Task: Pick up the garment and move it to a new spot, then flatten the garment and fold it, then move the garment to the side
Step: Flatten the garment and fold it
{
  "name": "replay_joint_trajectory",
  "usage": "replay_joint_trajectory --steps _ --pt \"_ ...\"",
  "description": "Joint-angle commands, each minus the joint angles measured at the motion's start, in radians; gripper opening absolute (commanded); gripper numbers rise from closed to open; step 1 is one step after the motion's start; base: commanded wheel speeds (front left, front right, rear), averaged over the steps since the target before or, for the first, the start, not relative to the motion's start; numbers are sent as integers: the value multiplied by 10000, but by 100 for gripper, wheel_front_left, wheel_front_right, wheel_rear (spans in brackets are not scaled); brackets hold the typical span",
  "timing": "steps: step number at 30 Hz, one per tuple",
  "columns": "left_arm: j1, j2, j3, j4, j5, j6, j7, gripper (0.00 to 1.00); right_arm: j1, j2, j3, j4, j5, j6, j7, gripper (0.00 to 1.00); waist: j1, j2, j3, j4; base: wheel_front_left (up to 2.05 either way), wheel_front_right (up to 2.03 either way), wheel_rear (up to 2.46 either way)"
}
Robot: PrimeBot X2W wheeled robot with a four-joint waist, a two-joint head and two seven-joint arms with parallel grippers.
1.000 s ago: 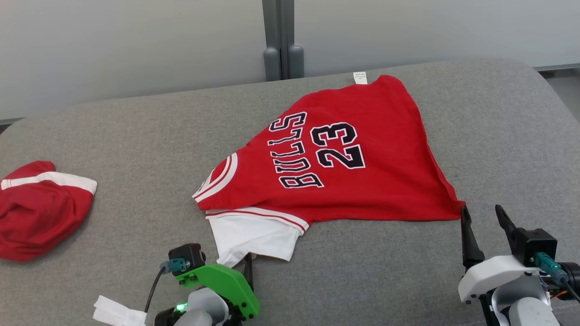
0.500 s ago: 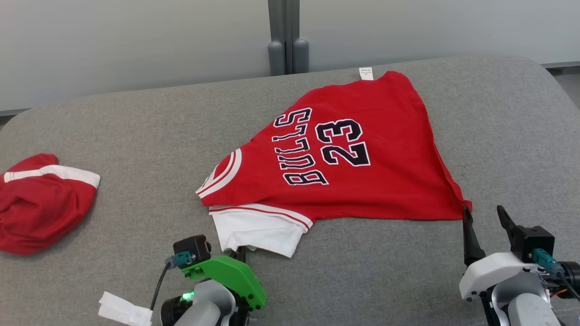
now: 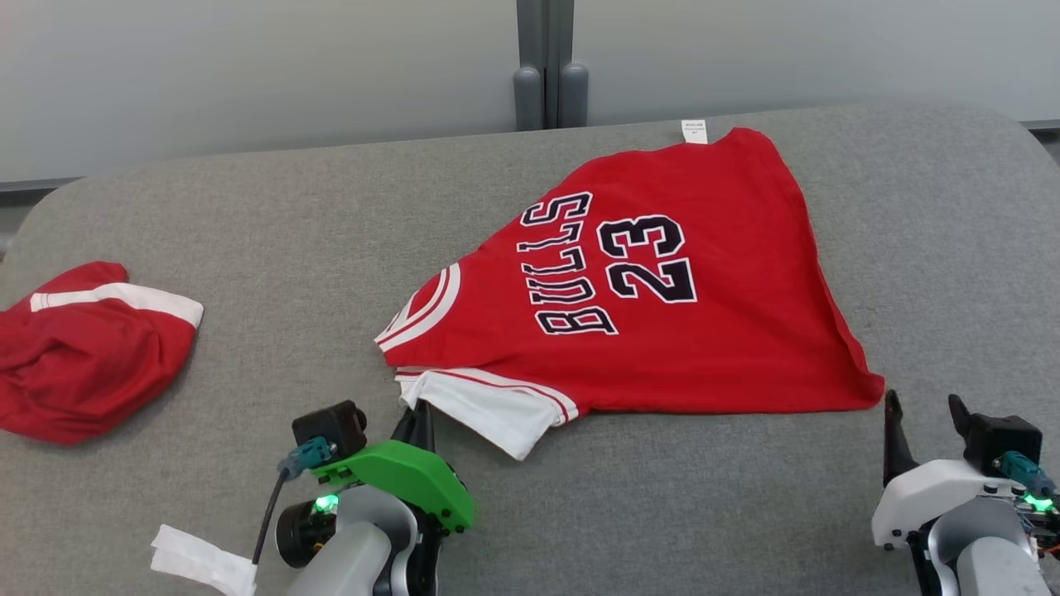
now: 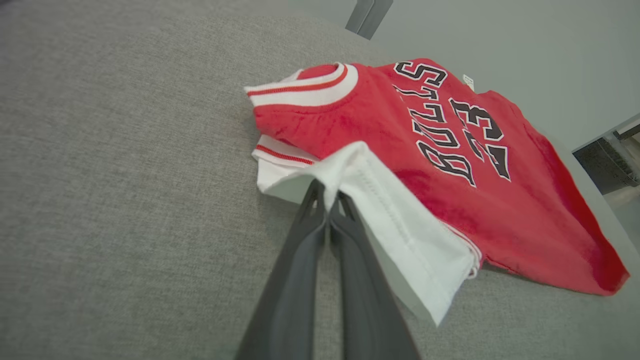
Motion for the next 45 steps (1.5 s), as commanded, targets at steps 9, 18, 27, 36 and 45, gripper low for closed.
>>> replay_joint_trajectory --steps 9,18,27,36,45 --pt "554 545 2 -1530 132 393 23 0 -1263 -43 -698 1574 -829 -17 886 100 0 0 407 553 0 0 0" --pt "824 798 -57 -2535 194 721 180 0 -2246 -101 -792 3439 -227 -16 1158 30 0 0 562 929 0 0 0" --pt "768 968 -15 -3129 313 828 56 0 -2909 -129 305 3719 1114 -11 236 0 0 0 314 795 0 0 0" --pt "191 1357 88 -4052 877 809 -243 0 -2821 -759 1857 1566 2495 -11 -445 0 0 0 -570 521 0 0 0" --pt "-533 2173 899 -6565 1882 1133 -542 0 -2251 -1317 1883 -2642 2748 -11 8 0 0 0 -1452 232 0 0 0"
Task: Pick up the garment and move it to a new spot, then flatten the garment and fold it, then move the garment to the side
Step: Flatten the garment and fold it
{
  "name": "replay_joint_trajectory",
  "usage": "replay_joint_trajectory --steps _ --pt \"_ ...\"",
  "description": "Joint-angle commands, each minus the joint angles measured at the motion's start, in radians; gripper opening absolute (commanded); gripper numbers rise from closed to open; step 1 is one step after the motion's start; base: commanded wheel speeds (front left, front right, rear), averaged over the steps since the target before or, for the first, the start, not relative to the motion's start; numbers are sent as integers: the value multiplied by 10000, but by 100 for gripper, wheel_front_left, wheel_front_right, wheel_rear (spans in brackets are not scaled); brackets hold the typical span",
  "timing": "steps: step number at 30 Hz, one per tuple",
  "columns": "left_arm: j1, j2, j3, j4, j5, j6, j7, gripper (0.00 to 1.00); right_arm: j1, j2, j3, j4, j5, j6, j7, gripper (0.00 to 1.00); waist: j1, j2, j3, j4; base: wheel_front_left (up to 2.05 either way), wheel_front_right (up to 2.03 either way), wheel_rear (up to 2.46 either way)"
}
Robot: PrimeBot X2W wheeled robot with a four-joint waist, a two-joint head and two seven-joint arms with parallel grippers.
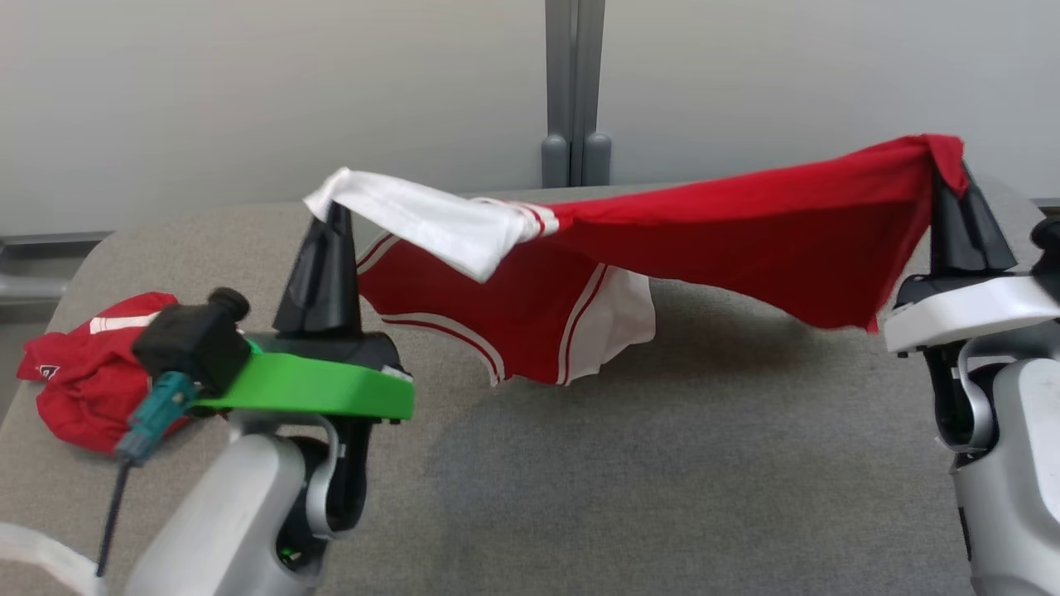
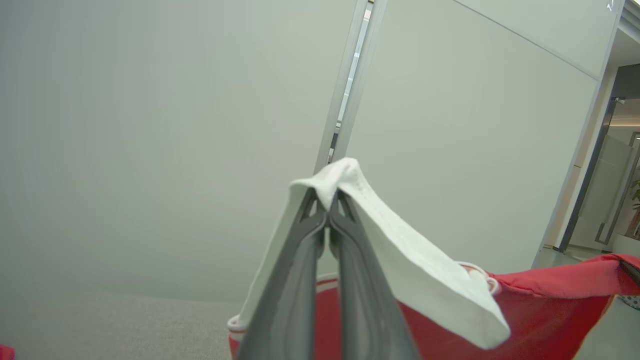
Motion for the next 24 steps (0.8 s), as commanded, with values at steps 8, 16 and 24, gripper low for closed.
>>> replay_joint_trajectory --steps 8,16,24 --pt "-975 1459 794 -2817 817 503 501 0 853 -98 -394 -4321 -330 -3 1367 0 0 0 -886 -446 0 0 0" --pt "-1905 2428 1198 -4608 1123 851 1843 0 1308 -276 -510 -6792 -573 -3 2711 0 0 0 -880 -560 0 0 0" --pt "-2715 2210 937 -3319 574 338 2413 0 834 -348 57 -5795 -334 -3 3084 0 0 0 141 -625 0 0 0"
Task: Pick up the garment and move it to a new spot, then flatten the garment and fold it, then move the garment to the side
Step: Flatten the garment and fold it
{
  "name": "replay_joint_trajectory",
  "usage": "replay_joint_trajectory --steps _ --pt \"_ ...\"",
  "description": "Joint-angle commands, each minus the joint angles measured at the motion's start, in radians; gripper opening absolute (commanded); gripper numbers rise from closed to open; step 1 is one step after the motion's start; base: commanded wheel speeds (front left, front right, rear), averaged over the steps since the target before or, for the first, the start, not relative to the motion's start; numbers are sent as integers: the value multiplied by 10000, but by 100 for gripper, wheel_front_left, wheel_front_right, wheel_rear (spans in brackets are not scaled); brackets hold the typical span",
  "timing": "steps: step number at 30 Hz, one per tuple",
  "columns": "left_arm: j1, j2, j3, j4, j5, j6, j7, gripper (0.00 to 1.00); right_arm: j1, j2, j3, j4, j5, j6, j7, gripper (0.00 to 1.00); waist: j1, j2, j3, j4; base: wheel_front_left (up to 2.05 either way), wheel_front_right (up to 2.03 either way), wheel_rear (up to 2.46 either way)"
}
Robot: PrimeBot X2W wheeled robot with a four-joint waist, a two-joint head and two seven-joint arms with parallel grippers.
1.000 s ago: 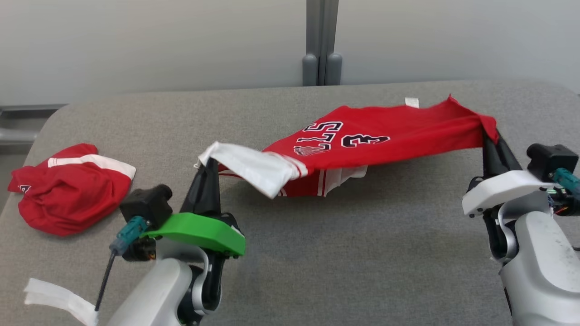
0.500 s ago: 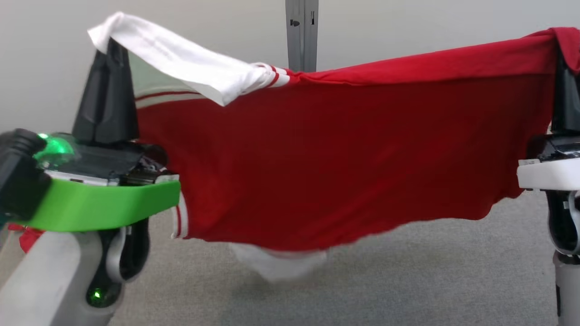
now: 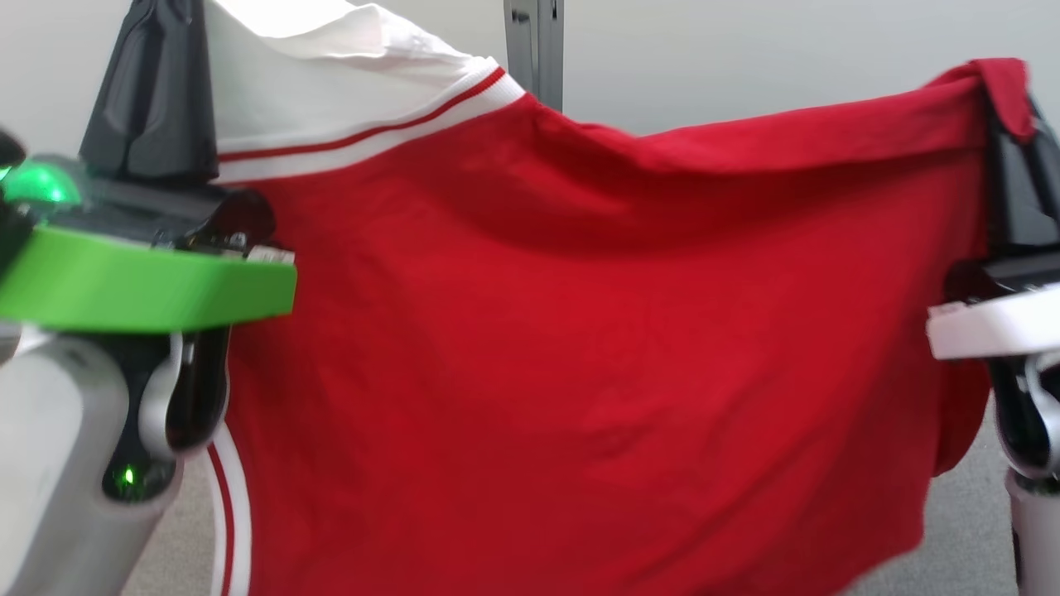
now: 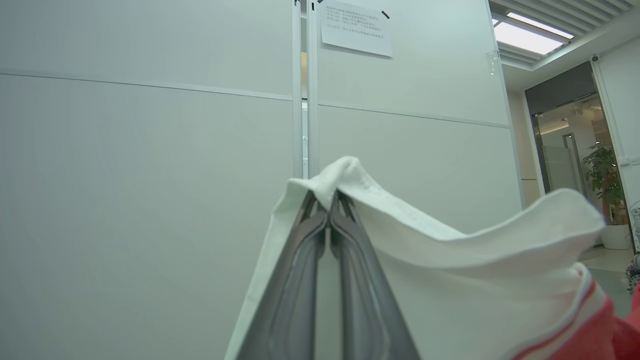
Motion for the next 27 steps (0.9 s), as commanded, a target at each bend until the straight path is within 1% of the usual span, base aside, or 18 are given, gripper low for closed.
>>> replay_joint_trajectory --steps 1,3,5,7,9,10,12,14,18,22,24,27 --pt "-396 -41 -74 404 -45 -195 48 0 -419 -105 149 444 66 -3 -8 0 0 0 663 -76 0 0 0" --pt "-998 -160 -167 1088 -41 -490 94 0 -1152 -163 357 1277 197 -3 -95 0 0 0 1154 -121 0 0 0" --pt "-1856 -282 -185 1867 95 -774 17 0 -2282 -278 593 2233 131 -3 -219 0 0 0 1806 -180 0 0 0" --pt "-2829 -527 -189 2866 286 -1074 -229 0 -3555 -202 777 3433 152 -3 -425 0 0 0 2308 -217 0 0 0" --pt "-3945 -884 -160 4001 474 -1348 -638 0 -5025 -58 750 4725 87 -3 -682 0 0 0 2678 -196 0 0 0" --pt "-4555 -1131 -118 4650 506 -1486 -887 0 -5868 -100 785 5401 -207 -3 -900 0 0 0 2864 -156 0 0 0" --pt "-5520 -1556 62 5782 491 -1663 -1443 0 -7112 134 736 6668 -502 -5 -1341 0 0 0 3194 -79 0 0 0" --pt "-6123 -1944 64 6802 523 -1906 -1890 0 -8039 256 635 7853 -915 -3 -1835 0 0 0 3476 57 0 0 0" --pt "-6536 -2621 110 8285 555 -2301 -2394 0 -9006 469 397 9980 -1732 -5 -2666 0 0 0 3994 355 0 0 0" --pt "-6055 -3181 -64 9129 831 -2756 -2525 0 -9170 586 124 11693 -2321 -6 -3313 0 0 0 4663 650 0 0 0" --pt "-5814 -3459 38 9104 1052 -2987 -2523 0 -9116 645 -164 12329 -2462 -6 -3555 0 0 0 5073 791 0 0 0" --pt "-5104 -3762 331 8915 1308 -3274 -2523 0 -8939 794 -365 12923 -2713 -5 -3793 0 0 0 5535 882 0 0 0"
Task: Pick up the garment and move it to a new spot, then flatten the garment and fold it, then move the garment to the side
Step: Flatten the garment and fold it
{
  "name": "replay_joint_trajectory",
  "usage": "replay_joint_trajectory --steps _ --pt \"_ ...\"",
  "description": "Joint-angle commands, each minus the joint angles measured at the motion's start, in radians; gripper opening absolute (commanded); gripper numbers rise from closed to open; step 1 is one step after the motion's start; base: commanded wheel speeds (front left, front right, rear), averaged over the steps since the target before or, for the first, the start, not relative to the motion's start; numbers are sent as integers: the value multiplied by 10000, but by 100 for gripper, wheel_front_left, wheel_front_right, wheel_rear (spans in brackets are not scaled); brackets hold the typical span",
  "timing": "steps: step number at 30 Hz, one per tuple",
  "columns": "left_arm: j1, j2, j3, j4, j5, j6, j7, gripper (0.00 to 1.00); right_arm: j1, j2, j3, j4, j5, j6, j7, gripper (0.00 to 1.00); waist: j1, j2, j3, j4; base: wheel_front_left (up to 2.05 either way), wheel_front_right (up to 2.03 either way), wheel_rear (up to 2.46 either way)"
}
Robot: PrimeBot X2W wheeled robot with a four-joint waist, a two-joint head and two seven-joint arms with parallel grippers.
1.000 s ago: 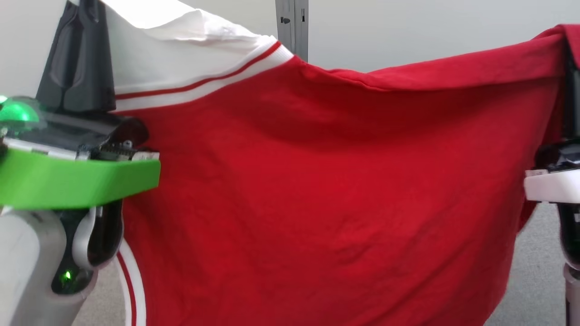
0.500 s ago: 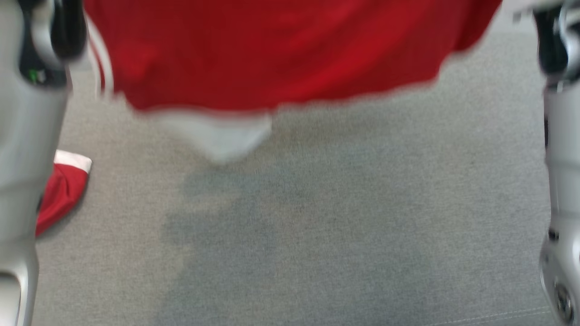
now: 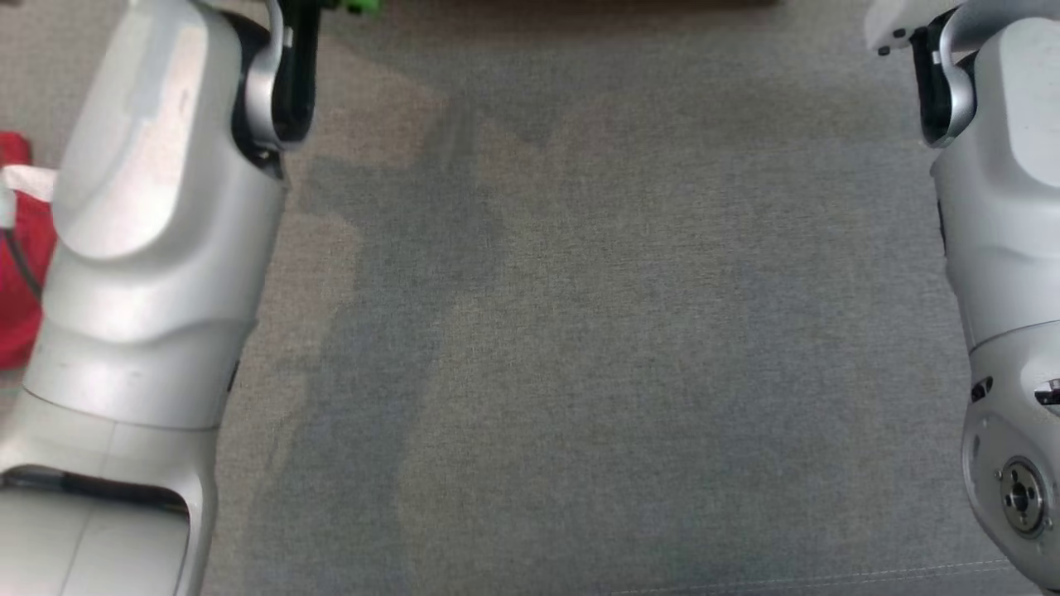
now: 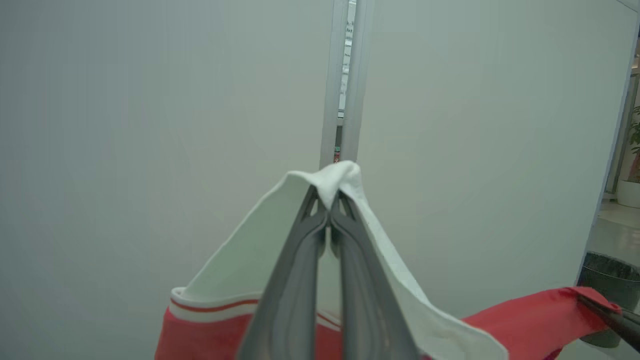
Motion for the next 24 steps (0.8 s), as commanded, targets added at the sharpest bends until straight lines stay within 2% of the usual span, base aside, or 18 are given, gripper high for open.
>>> replay_joint_trajectory --steps 1,4,12,19,24 --pt "457 -54 195 -155 198 -168 -29 0 168 158 -58 185 -65 -7 -103 0 -1 0 1058 469 0 0 0" --pt "1204 -259 599 -607 493 -453 -31 0 340 248 -71 265 70 -8 -160 0 -1 0 1268 426 0 0 0" --pt "3415 -559 1790 -1868 1026 -963 -23 0 1764 424 202 -1022 937 -8 -163 0 -1 0 987 153 0 0 0" --pt "5625 -746 2345 -3353 1430 -1233 -22 0 3543 453 128 -1880 1642 -8 -164 0 -1 0 90 104 0 0 0" --pt "7390 -802 2402 -4452 1608 -1335 -24 0 5063 555 -309 -2242 2172 -8 -163 0 -1 0 -899 183 0 0 0"
